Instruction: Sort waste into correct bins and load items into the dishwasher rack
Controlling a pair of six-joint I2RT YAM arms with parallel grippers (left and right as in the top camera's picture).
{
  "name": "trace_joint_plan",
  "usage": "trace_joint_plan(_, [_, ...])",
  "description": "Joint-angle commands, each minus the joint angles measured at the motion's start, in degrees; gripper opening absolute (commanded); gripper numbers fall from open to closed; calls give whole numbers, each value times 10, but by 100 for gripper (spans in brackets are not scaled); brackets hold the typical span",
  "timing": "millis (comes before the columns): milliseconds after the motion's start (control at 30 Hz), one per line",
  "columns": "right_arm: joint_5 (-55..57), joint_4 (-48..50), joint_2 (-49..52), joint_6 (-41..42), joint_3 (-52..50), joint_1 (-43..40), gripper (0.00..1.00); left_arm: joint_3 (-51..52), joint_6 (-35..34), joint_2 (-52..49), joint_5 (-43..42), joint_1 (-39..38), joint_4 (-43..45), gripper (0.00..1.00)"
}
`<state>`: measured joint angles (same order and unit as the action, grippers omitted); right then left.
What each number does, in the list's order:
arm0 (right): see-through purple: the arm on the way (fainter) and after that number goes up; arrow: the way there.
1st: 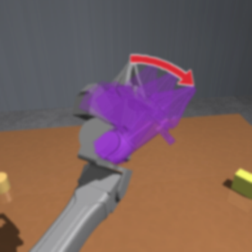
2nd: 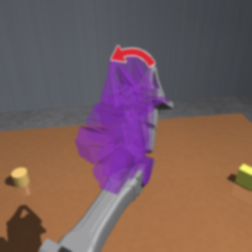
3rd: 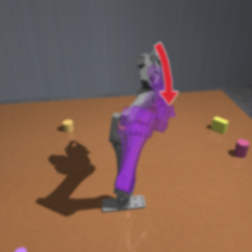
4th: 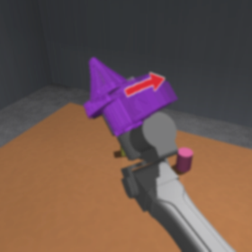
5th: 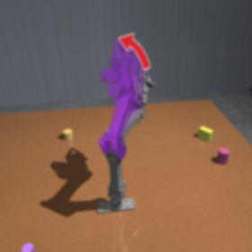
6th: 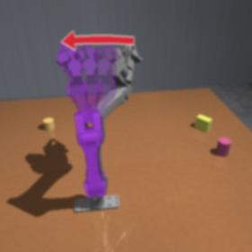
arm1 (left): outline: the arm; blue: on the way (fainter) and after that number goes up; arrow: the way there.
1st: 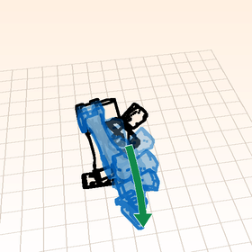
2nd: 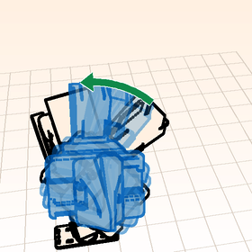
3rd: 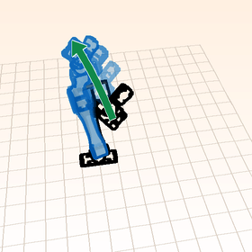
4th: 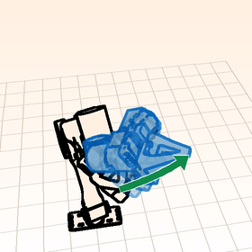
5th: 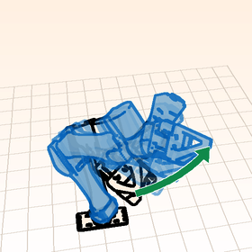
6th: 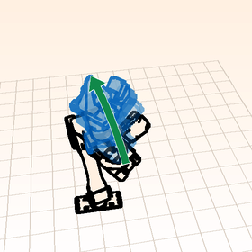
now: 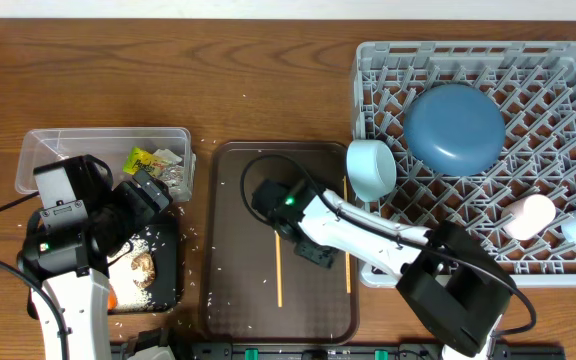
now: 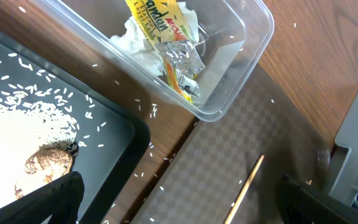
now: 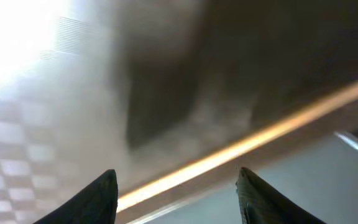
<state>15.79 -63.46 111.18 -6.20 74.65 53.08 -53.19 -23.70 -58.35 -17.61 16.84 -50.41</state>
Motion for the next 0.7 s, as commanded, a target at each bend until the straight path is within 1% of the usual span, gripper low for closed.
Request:
trace_joint_plan(0, [62,-12,6,14,23,5,59,-13,10,4,8,3,-1,98])
trace_joint_plan(67, [67,-13,6,14,22,4,59,-13,10,4,8,3,-1,98])
trace_joint_plan(200, [66,-13,6,14,20,-3,56,-13,10,4,8,3,-1,98])
trace_joint_plan(267, [67,-13,6,14,19,-7,49,-13,10,4,8,3,-1,98])
trace_joint_plan(333, [67,-12,6,12,17,-12,47,-13,10,4,8,3,-1,98])
trace_joint_plan(367, [63,-12,6,12,16,-15,41,-13,10,4,8,3,-1,98])
trace_joint_plan(400, [56,-10,6,11,16,-16,38,-13,10,4,8,3,-1,98])
trace_joint_plan(500, [28,-3,6,-1,16,-18,38,-13,10,4,8,3,-1,98])
trace_joint_plan(600, [46,2,6,-3,10,-19,39,-13,10,4,8,3,-1,98])
trace_joint_plan(667, [38,13,6,-3,5,-22,40,-13,10,4,8,3,-1,98])
